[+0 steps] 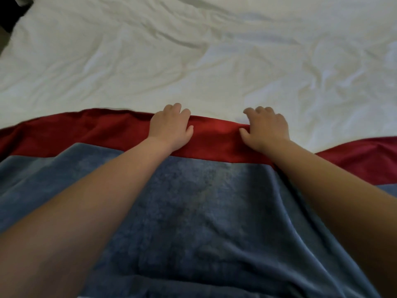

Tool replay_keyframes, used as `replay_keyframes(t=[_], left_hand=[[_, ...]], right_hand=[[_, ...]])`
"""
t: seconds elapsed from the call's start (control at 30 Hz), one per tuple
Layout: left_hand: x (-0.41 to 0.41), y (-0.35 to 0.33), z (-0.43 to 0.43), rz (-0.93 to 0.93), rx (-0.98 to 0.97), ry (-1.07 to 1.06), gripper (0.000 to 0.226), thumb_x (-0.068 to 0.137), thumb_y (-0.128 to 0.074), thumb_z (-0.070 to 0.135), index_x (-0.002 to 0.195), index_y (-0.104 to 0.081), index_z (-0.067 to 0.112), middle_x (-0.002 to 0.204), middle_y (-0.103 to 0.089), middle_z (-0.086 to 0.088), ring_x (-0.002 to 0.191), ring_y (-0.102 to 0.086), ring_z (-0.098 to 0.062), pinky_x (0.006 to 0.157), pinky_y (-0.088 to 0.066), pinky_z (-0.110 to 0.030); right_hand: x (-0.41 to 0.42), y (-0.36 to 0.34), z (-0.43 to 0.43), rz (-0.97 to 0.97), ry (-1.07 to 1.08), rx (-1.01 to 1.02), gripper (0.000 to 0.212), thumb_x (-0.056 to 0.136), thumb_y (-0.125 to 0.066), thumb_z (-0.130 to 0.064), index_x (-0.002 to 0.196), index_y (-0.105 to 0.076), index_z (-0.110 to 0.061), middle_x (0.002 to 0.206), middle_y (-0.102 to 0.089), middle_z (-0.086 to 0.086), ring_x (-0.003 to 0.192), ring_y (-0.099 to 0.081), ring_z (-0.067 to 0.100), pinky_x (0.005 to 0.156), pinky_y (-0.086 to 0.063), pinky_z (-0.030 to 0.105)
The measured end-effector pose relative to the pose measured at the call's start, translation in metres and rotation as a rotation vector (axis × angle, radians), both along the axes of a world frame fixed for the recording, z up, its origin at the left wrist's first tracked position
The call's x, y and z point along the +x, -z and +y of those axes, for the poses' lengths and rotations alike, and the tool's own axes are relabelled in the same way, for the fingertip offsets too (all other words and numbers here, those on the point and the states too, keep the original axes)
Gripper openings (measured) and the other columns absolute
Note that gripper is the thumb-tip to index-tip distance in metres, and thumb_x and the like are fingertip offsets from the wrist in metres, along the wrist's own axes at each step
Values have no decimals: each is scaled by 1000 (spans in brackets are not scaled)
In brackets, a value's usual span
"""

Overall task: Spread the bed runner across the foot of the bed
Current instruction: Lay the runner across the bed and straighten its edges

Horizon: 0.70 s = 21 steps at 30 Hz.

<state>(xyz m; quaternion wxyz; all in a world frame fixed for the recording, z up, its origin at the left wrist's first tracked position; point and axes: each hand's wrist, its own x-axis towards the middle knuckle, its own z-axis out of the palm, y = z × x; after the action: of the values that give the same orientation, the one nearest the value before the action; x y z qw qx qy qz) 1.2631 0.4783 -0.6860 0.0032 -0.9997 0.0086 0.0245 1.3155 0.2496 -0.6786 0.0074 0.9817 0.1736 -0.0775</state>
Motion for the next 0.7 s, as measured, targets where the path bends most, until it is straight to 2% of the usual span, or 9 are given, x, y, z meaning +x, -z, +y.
replay_keyframes(t=[0.2,0.3,0.4,0.53,0.7], left_hand=[[-35,1,2,-6,-2,24,39,90,-48,40,113,-57,10,112,-55,-11,105,-53,-30,76,-44,-40],[-67,0,5,12,33,43,35,90,-49,39,110,-56,11,112,-53,-11,104,-52,-31,74,-43,-40],[-118,-9,6,68,76,102,33,90,-48,38,109,-56,11,114,-52,-12,107,-51,-31,77,-44,-41],[-200,-19,0,119,31,176,30,92,-46,36,107,-56,12,114,-54,-10,109,-53,-30,80,-45,-39],[-279,-15,-12,216,15,302,32,92,-45,39,109,-54,14,115,-56,-9,110,-53,-29,83,-43,-38]], right_hand=[[-45,0,34,1,12,53,50,89,-48,-44,129,-47,-15,125,-55,10,117,-48,30,89,-41,42],[-84,2,40,9,43,46,49,89,-51,-41,129,-47,-14,126,-54,11,119,-47,30,91,-40,43],[-141,3,39,38,83,35,48,88,-54,-37,129,-47,-14,125,-54,10,118,-47,31,89,-41,43],[-229,4,40,140,143,-12,45,89,-51,-38,128,-48,-15,129,-53,8,123,-45,28,93,-40,41],[-318,8,45,265,178,5,41,90,-48,-41,124,-49,-18,128,-52,6,122,-46,26,90,-43,39]])
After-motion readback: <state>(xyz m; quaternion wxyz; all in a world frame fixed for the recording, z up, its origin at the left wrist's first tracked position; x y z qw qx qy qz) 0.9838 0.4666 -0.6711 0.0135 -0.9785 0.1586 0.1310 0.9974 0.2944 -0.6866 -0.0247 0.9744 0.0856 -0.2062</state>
